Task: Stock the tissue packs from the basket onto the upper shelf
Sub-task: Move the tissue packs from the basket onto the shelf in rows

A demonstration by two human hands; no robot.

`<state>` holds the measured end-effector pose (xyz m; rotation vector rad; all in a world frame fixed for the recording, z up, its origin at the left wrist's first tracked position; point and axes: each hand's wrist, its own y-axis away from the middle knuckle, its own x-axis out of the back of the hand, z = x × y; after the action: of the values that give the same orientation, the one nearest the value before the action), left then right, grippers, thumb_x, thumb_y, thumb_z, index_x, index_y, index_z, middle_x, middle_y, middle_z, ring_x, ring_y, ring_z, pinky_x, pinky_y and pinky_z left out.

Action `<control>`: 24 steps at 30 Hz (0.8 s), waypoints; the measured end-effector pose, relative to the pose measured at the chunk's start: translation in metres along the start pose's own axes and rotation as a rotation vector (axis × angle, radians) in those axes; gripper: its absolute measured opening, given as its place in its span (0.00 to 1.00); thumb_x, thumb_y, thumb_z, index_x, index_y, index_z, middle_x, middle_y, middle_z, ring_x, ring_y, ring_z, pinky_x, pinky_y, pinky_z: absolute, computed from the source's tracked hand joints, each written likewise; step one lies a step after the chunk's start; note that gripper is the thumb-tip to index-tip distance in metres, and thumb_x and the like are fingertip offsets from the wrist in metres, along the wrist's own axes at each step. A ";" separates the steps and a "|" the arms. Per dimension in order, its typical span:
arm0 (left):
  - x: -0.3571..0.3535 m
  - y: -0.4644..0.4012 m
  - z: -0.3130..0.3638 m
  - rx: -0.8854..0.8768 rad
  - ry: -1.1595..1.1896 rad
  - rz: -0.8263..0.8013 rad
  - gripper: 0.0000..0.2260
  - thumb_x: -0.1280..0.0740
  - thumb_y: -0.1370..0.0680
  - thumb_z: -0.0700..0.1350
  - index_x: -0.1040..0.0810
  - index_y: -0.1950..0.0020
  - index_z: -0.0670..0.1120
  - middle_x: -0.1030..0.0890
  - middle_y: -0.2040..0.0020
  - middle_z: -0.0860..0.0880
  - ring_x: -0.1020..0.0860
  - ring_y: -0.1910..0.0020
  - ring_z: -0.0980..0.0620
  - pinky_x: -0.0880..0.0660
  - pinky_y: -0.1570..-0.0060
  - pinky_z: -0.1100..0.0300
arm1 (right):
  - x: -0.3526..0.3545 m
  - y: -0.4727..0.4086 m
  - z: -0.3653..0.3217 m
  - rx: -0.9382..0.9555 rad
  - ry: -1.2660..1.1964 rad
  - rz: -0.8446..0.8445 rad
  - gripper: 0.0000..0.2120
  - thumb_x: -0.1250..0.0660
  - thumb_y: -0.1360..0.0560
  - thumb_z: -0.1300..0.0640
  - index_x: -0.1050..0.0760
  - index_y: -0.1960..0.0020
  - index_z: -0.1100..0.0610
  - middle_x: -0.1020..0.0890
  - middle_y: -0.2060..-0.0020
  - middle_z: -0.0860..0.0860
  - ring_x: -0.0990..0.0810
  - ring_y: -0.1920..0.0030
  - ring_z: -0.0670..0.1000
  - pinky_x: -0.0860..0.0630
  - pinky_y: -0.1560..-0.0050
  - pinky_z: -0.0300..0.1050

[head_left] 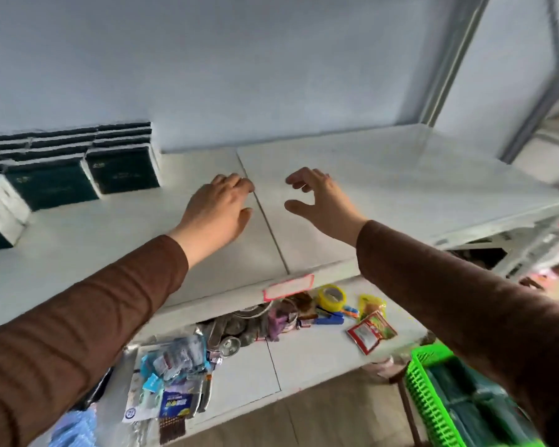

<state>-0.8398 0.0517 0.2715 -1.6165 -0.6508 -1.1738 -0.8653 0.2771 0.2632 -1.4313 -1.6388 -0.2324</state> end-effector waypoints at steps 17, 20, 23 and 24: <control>-0.155 0.007 0.484 -0.433 0.336 -0.275 0.18 0.30 0.26 0.49 0.25 0.38 0.47 0.23 0.41 0.47 0.26 0.41 0.43 0.27 0.44 0.48 | 0.248 0.412 0.284 -0.497 0.327 -0.016 0.16 0.29 0.27 0.52 0.24 0.42 0.55 0.21 0.49 0.54 0.24 0.47 0.58 0.28 0.44 0.52; -0.206 0.007 0.535 -0.427 0.347 -0.418 0.18 0.31 0.25 0.49 0.25 0.36 0.48 0.24 0.39 0.48 0.28 0.38 0.45 0.31 0.40 0.51 | 0.248 0.458 0.336 -0.661 0.287 -0.052 0.15 0.30 0.26 0.56 0.24 0.41 0.59 0.21 0.48 0.56 0.23 0.46 0.57 0.28 0.45 0.49; -0.264 0.002 0.577 -0.444 0.345 -0.533 0.19 0.31 0.24 0.49 0.27 0.35 0.47 0.25 0.38 0.47 0.30 0.36 0.45 0.33 0.36 0.51 | 0.237 0.496 0.393 -0.827 0.218 -0.092 0.16 0.30 0.27 0.58 0.24 0.40 0.59 0.20 0.48 0.56 0.22 0.46 0.57 0.28 0.45 0.47; -0.285 0.000 0.589 -0.446 0.341 -0.573 0.19 0.32 0.24 0.50 0.27 0.35 0.47 0.26 0.38 0.46 0.30 0.36 0.44 0.33 0.36 0.51 | 0.232 0.508 0.412 -0.879 0.208 -0.106 0.16 0.30 0.27 0.59 0.25 0.40 0.59 0.20 0.48 0.56 0.22 0.46 0.57 0.29 0.45 0.48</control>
<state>-0.7261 0.6313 -0.0099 -1.5669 -0.6788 -2.0833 -0.6124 0.8636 -0.0079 -1.8542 -1.4915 -1.2376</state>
